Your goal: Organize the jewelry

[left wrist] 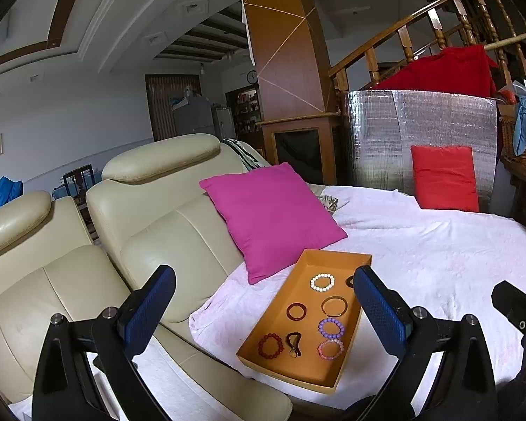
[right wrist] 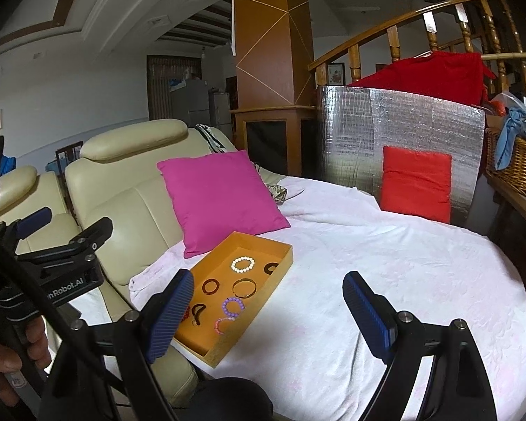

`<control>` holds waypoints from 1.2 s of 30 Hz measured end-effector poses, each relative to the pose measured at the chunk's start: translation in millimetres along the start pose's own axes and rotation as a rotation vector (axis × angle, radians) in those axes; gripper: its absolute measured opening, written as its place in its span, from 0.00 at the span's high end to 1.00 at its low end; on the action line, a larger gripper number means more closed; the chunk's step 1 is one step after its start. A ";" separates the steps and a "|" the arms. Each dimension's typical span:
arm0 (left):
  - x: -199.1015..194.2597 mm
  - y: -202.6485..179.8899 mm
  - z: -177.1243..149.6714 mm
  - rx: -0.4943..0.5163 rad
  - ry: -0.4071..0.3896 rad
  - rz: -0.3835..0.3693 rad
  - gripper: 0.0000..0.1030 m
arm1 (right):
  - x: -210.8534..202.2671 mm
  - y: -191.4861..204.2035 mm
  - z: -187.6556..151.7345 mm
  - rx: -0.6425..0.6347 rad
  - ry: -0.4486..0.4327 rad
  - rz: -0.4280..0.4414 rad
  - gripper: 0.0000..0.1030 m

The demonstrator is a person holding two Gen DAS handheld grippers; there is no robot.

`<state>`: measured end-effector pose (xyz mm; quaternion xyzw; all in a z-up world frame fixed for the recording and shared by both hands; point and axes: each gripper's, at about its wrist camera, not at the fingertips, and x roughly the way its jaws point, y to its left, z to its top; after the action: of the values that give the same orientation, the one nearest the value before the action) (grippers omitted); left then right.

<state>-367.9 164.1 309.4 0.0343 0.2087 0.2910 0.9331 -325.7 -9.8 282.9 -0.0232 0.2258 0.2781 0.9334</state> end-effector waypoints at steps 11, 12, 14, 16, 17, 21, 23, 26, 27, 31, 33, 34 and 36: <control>9.0 1.9 -1.3 0.002 0.014 -0.001 0.02 | 4.9 -0.6 2.0 0.005 0.006 0.003 0.13; 10.3 2.3 -1.4 0.000 0.017 -0.004 0.02 | 6.0 -0.2 2.1 0.004 0.008 0.004 0.13; 14.2 3.1 -1.7 -0.001 0.026 -0.011 0.02 | 8.3 0.7 3.1 0.003 0.010 0.006 0.13; 17.3 3.7 -2.3 0.000 0.032 -0.011 0.02 | 11.4 1.7 3.4 0.000 0.012 0.004 0.13; 18.6 4.2 -2.5 0.000 0.033 -0.011 0.02 | 13.2 2.2 3.5 -0.001 0.014 0.003 0.13; 23.9 5.4 -3.7 0.000 0.037 -0.006 0.02 | 20.7 4.5 2.3 -0.002 0.025 0.002 0.13; 26.3 6.3 -4.0 0.000 0.040 -0.008 0.02 | 24.2 7.0 1.0 -0.005 0.031 0.001 0.13; 29.1 7.7 -4.7 -0.001 0.041 -0.006 0.02 | 29.6 9.9 0.8 -0.010 0.039 -0.001 0.13; 29.7 8.0 -4.9 0.000 0.041 -0.007 0.02 | 31.1 10.8 0.6 -0.011 0.041 0.000 0.13; 31.8 9.8 -5.8 -0.004 0.043 -0.004 0.02 | 37.0 15.3 0.7 -0.020 0.046 -0.001 0.13; 34.6 11.6 -6.7 -0.007 0.046 -0.004 0.02 | 40.4 17.9 1.1 -0.029 0.050 -0.001 0.13; 36.0 12.3 -7.2 -0.007 0.047 -0.002 0.02 | 42.3 19.7 1.0 -0.034 0.052 -0.001 0.13; 39.0 14.4 -8.0 -0.008 0.049 0.002 0.02 | 46.1 22.0 1.3 -0.041 0.053 0.001 0.13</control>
<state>-349.8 197.3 290.4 0.0238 0.2303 0.2936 0.9275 -302.6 32.4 265.8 -0.0499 0.2448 0.2822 0.9262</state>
